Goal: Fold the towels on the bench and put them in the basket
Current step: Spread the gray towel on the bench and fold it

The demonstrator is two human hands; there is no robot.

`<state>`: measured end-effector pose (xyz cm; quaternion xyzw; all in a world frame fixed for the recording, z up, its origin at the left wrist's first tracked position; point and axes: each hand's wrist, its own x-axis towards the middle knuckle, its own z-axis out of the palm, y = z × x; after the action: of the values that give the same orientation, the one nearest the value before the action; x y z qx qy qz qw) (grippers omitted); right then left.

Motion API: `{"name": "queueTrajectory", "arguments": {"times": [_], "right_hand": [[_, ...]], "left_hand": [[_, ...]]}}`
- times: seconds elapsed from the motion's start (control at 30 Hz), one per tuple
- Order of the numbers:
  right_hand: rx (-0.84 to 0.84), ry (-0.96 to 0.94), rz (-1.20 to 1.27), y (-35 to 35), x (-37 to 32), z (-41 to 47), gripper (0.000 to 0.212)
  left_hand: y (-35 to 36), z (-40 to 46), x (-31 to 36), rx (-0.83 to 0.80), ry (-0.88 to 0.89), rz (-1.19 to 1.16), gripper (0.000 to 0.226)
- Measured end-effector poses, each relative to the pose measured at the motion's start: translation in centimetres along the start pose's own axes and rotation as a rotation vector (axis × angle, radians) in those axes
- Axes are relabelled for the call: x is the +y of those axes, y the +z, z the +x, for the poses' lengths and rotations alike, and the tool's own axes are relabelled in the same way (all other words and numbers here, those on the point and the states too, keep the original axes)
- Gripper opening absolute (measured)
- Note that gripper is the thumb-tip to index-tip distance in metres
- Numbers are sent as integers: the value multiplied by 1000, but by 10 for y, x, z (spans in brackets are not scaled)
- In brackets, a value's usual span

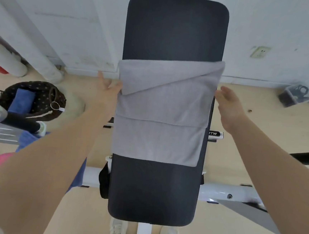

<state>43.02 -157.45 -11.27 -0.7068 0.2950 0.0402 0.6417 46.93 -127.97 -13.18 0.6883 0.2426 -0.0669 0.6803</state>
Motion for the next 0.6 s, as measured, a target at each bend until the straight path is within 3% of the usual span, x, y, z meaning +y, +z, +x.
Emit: {"name": "queueTrajectory", "arguments": {"times": [0.1,0.2,0.3,0.43,0.53,0.6], "right_hand": [[140,9,-314,0,48,-8,35],[201,73,-412,2,72,-14,31],[236,104,-421,6,78,-14,25],[251,99,-389,13,78,-11,11],[267,140,-307,19,77,-12,15],[263,198,-196,20,75,-13,13]], "left_hand": [[-13,0,-46,45,-107,243,77],[-20,-7,-78,26,-145,245,61],[-17,-13,-87,86,-48,296,37],[-11,-17,-79,306,91,649,39],[-11,-17,-79,320,21,840,39],[-12,-14,-78,292,-48,807,38]]}}
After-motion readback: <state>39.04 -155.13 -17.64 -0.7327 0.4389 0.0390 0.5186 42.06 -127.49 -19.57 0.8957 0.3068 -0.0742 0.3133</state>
